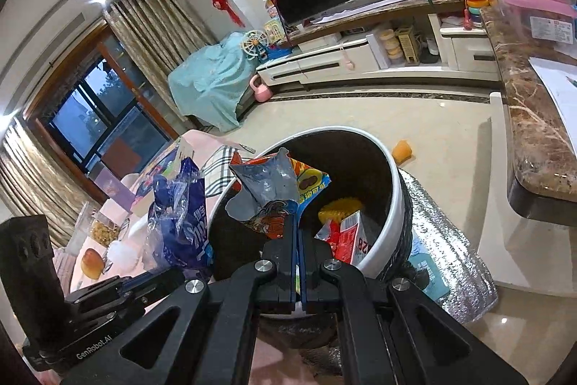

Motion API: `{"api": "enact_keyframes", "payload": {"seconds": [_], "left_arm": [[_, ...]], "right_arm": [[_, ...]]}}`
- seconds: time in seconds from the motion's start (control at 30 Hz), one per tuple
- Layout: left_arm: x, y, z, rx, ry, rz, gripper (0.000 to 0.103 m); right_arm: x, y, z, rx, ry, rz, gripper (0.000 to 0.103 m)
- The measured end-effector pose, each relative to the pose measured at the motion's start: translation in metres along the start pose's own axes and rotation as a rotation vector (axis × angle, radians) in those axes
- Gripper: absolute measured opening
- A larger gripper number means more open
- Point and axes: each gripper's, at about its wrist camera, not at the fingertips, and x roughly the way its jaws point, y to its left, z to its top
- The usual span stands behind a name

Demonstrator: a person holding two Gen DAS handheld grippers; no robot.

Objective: Collect trash
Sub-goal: 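Carry the blue bag and Ovaltine wrapper over the bin with both grippers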

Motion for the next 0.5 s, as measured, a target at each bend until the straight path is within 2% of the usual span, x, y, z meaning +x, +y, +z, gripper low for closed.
{"api": "enact_keyframes", "payload": {"seconds": [0.4,0.5], "left_arm": [[0.015,0.001,0.009,-0.014,0.019,0.000,0.011],[0.018,0.004,0.010,-0.028,0.026,0.004,0.019]], "right_arm": [[0.013,-0.002,0.006,0.002,0.028,-0.036,0.003],[0.016,-0.002,0.009,0.004,0.029,-0.054,0.006]]}}
